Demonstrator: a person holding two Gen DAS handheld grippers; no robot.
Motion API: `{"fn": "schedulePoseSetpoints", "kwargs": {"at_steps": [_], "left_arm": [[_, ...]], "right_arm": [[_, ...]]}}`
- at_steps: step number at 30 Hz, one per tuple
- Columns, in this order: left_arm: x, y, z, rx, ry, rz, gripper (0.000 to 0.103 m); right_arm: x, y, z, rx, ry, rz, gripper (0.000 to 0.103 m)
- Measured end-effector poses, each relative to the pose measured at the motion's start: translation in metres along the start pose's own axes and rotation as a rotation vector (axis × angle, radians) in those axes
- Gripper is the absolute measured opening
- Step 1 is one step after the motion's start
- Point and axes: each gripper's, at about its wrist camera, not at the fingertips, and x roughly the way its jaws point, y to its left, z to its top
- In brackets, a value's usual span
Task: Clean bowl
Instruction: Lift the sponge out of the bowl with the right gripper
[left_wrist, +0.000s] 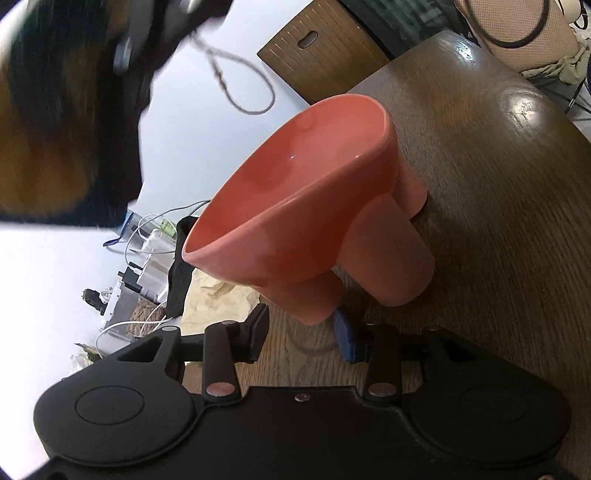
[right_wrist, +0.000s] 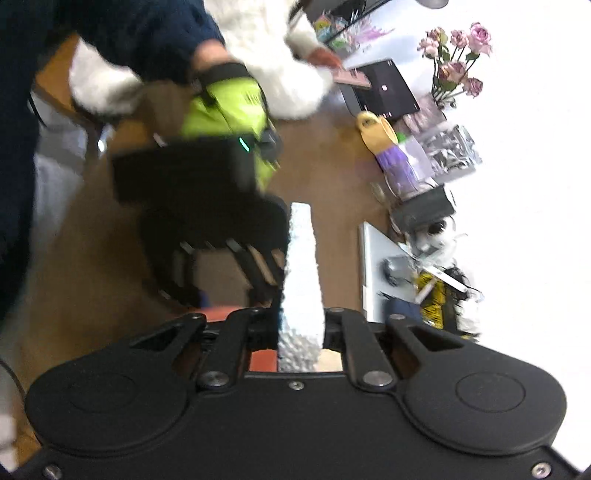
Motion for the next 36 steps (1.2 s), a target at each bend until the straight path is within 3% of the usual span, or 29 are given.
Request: {"fn": "schedulePoseSetpoints", "kwargs": {"at_steps": [3, 11, 16, 19, 22, 26, 28, 31, 33, 36], "left_arm": [[-0.001, -0.001, 0.011, 0.007, 0.003, 0.001, 0.038], [-0.003, -0.004, -0.001, -0.005, -0.003, 0.005, 0.038], [-0.002, -0.004, -0.003, -0.010, -0.007, -0.001, 0.038], [-0.001, -0.004, -0.003, -0.012, -0.008, 0.000, 0.038], [0.000, -0.003, -0.004, -0.040, -0.014, -0.003, 0.037], [0.000, -0.001, -0.006, -0.069, -0.021, -0.019, 0.034], [0.000, -0.002, -0.006, -0.075, -0.022, -0.020, 0.032], [0.000, -0.002, -0.008, -0.092, -0.027, -0.022, 0.029], [0.000, -0.002, -0.010, -0.113, -0.033, -0.025, 0.028], [0.000, -0.004, -0.011, -0.124, -0.033, -0.015, 0.028]], "right_arm": [[0.015, 0.006, -0.021, -0.072, 0.096, -0.024, 0.012], [0.053, 0.024, -0.085, -0.242, 0.385, -0.047, 0.012], [0.037, 0.065, -0.120, -0.364, 0.505, 0.043, 0.012], [0.025, 0.094, -0.122, -0.419, 0.529, 0.134, 0.012], [0.010, 0.110, -0.099, -0.330, 0.455, 0.251, 0.012], [-0.007, 0.089, -0.046, -0.016, 0.204, 0.367, 0.012], [-0.013, 0.073, -0.029, 0.073, 0.102, 0.393, 0.012], [-0.020, 0.055, -0.011, 0.097, -0.005, 0.368, 0.012], [-0.018, 0.037, -0.002, 0.087, -0.058, 0.304, 0.012], [-0.003, 0.022, 0.000, 0.024, -0.040, 0.190, 0.012]]}}
